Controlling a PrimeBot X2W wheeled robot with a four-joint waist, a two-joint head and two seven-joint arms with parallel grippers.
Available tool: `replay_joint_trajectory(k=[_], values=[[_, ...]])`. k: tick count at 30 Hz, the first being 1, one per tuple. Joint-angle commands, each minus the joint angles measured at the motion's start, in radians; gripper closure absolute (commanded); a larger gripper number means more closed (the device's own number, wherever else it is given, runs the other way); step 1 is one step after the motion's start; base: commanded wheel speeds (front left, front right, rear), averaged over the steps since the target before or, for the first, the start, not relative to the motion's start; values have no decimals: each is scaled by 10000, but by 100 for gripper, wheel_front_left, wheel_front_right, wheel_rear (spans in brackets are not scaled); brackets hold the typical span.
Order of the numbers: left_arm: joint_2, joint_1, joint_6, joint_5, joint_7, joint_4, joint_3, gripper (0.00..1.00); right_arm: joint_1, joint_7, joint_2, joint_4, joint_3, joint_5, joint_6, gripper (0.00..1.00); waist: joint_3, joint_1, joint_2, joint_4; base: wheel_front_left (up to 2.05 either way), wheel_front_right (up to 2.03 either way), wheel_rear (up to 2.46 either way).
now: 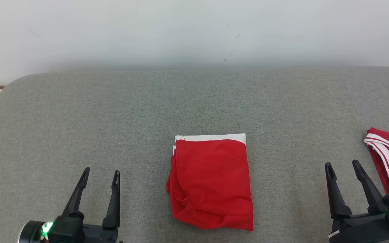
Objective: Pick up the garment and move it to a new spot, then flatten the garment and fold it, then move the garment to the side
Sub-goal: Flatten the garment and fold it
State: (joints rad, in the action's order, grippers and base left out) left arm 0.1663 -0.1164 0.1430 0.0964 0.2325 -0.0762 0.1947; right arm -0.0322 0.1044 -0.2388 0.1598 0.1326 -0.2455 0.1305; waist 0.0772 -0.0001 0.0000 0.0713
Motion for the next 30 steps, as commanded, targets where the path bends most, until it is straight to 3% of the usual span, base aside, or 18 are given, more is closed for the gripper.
replay_joint_trajectory(k=[1,14,15,16,22,30], values=[[72,137,45,114,-5,-46,-6,0,-95,-49,42,43,-16,62,3,0,1,1,0,-5,0,0,0],[112,-52,74,129,-22,-27,119,0,7,-36,12,101,-24,55,1,0,113,1,0,136,0,0,0],[109,-60,84,123,-18,-27,131,0,16,-42,6,100,-34,38,3,86,122,1,0,155,0,0,0],[107,-66,93,116,-12,-27,138,0,5,-112,16,69,-30,-27,3,100,131,1,0,173,0,0,0],[98,-155,149,146,41,-39,194,0,183,-205,-64,37,443,-88,3,100,242,1,0,339,0,0,0],[-13,-353,161,153,115,16,303,0,1139,-172,-245,-907,2952,-723,3,100,560,1,0,699,0,0,0]])
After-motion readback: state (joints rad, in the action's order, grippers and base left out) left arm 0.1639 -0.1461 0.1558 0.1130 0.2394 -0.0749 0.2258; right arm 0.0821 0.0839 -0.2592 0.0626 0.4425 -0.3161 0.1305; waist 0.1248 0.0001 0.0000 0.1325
